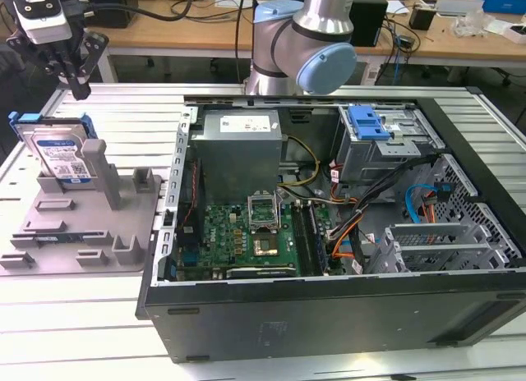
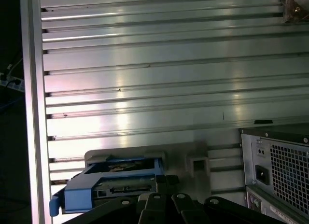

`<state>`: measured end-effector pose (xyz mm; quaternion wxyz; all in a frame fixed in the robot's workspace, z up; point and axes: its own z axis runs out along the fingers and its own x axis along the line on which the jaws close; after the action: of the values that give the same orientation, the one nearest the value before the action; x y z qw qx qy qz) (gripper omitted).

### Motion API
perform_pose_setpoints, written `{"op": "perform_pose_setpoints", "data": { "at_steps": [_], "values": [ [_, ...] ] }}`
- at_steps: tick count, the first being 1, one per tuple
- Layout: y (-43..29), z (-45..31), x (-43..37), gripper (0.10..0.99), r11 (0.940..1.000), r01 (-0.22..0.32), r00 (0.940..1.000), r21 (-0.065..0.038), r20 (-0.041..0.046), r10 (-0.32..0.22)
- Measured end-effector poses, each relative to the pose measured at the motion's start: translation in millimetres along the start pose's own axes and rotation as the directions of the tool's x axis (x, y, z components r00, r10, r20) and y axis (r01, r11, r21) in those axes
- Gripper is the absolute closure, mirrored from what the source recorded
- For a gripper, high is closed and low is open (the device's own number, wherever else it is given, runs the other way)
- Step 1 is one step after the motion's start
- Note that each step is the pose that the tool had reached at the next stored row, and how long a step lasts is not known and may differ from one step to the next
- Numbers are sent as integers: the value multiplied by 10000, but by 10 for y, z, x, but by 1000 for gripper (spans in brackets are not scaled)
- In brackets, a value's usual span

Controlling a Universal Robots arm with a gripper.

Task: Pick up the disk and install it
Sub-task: 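Reach for the disk, then pick up the disk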

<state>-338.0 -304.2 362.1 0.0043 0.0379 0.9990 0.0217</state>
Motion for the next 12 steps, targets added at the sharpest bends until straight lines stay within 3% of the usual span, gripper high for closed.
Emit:
{"op": "perform_pose_setpoints", "data": {
  "at_steps": [12],
  "values": [
    [0,0,0,980,10000,0,10000,0,-1,0]
  ]
}}
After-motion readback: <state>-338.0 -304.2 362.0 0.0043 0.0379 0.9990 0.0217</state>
